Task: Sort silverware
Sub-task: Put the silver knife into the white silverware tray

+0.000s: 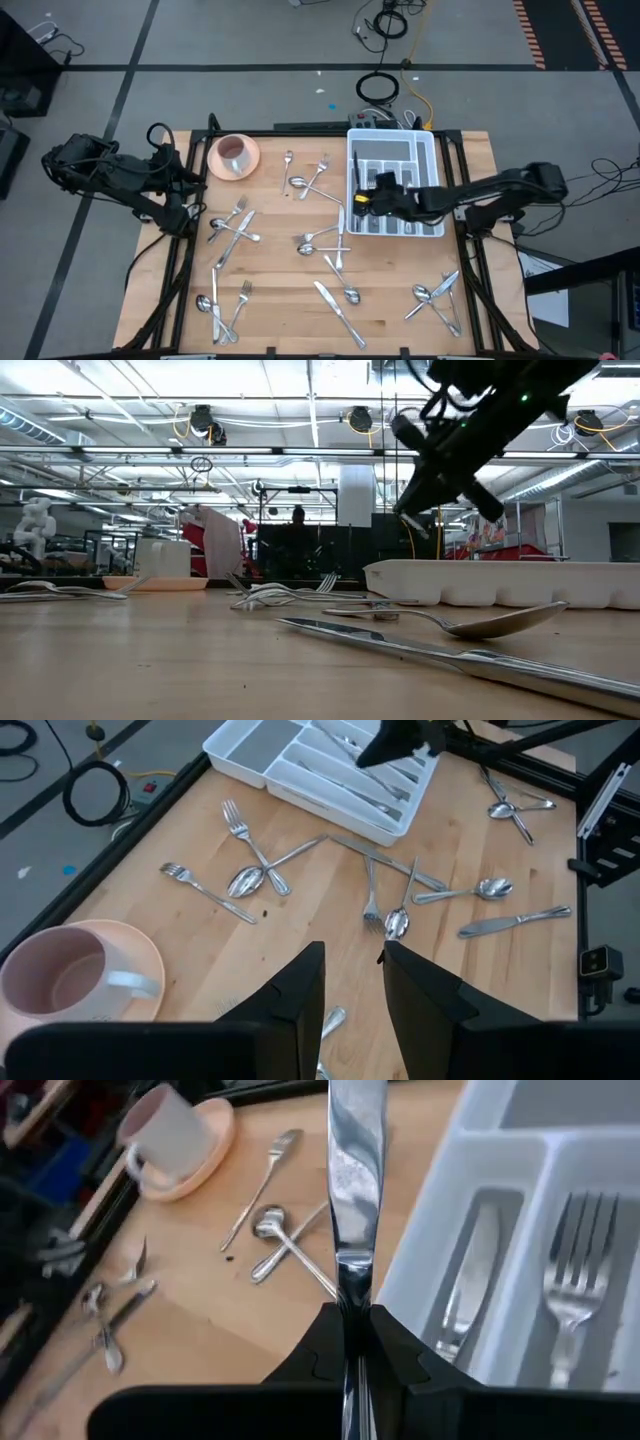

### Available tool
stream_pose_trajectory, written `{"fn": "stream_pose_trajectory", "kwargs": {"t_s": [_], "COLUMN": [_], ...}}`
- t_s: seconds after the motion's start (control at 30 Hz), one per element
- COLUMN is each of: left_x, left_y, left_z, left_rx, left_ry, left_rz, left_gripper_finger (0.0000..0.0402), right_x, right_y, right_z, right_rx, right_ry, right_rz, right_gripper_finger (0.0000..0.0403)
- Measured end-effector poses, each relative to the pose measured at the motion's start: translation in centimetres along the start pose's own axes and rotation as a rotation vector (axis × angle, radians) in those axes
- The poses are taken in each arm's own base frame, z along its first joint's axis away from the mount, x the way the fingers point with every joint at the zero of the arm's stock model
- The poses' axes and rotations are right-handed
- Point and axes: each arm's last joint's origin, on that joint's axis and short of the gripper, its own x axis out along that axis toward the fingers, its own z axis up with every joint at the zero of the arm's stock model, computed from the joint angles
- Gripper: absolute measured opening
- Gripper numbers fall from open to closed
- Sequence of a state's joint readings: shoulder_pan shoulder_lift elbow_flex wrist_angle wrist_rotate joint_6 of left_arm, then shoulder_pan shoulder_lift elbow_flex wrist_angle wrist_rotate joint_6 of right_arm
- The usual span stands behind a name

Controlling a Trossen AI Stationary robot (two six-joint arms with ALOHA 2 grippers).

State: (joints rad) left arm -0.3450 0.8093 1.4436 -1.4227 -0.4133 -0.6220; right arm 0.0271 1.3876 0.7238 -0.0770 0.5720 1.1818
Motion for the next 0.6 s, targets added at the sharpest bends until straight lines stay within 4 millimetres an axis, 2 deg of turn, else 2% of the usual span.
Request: {"fn": "stream_pose_trajectory", "kwargs": {"t_s": [0.17, 0.6], "left_x": [0.0, 0.0], "left_y": [0.0, 0.0], "left_z": [0.0, 0.0], "left_rx": [0.000, 0.008], "left_ry": [0.000, -0.008], "left_rz": [0.000, 0.013], "left_gripper_finger": [0.0109, 0.0109], "right_x": [1.5, 2.9], "right_y": [-0.6, -1.2], "right_z": [-1.2, -1.7], "right_rx": [0.028, 0.073], "right_ry": [0.017, 0.018], "right_rz": [-0.063, -0.114], "right_gripper_finger": [0.0000, 0.0000]}}
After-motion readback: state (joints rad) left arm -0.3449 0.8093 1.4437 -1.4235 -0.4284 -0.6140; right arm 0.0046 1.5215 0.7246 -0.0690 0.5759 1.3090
